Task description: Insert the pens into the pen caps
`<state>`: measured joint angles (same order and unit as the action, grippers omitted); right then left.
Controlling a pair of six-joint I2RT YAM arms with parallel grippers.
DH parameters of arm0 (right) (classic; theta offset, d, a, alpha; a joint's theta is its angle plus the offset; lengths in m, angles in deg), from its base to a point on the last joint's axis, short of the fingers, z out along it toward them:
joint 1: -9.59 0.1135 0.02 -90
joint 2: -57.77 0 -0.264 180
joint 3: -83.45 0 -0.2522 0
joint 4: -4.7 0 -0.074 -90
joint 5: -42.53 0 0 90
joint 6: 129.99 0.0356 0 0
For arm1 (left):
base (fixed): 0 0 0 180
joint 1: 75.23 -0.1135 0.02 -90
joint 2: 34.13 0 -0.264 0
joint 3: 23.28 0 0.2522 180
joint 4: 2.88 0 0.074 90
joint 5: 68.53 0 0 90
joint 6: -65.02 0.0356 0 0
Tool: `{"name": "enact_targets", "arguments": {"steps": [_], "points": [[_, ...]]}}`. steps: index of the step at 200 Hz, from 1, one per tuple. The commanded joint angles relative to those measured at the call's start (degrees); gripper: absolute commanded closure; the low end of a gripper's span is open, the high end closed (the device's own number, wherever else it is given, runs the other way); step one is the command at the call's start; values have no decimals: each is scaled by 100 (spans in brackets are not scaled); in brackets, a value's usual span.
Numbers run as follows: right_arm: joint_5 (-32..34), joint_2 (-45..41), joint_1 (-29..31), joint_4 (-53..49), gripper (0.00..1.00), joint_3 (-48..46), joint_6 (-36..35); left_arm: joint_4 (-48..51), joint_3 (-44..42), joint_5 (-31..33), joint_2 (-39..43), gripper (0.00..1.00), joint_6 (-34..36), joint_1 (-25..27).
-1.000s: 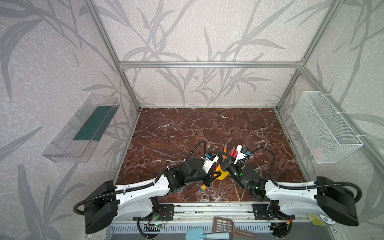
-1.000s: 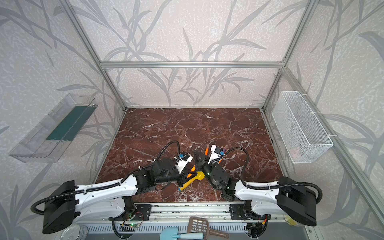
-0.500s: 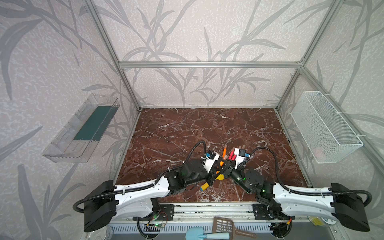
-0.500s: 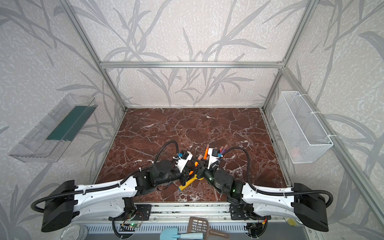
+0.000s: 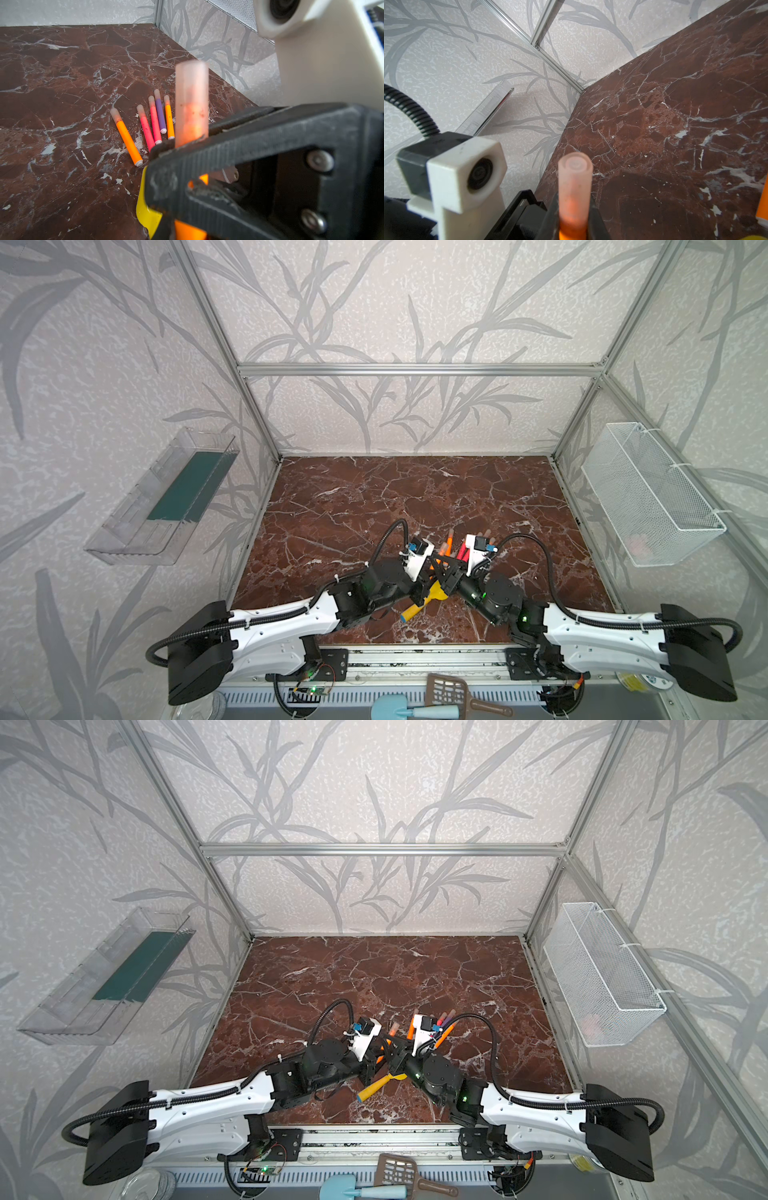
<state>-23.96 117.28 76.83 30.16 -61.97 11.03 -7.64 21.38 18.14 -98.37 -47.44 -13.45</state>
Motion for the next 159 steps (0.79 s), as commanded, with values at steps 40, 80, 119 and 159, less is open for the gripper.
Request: {"name": "enact_targets", "arguments": {"steps": [40,80,119,159], "points": [[48,381,-508,-1553,100,182,209,-818,-290,90,251,33,-165,29],[98,732,-1117,-2044,100,383,252,138,-404,1007,549,16,-383,-1],[-331,1550,-1625,-2438,100,1042,88,1268,-391,2127,961,12,-717,-227],[-1032,2578,-2356,-2520,100,1756,-48,1607,-561,2228,1333,11,-895,-578]]}}
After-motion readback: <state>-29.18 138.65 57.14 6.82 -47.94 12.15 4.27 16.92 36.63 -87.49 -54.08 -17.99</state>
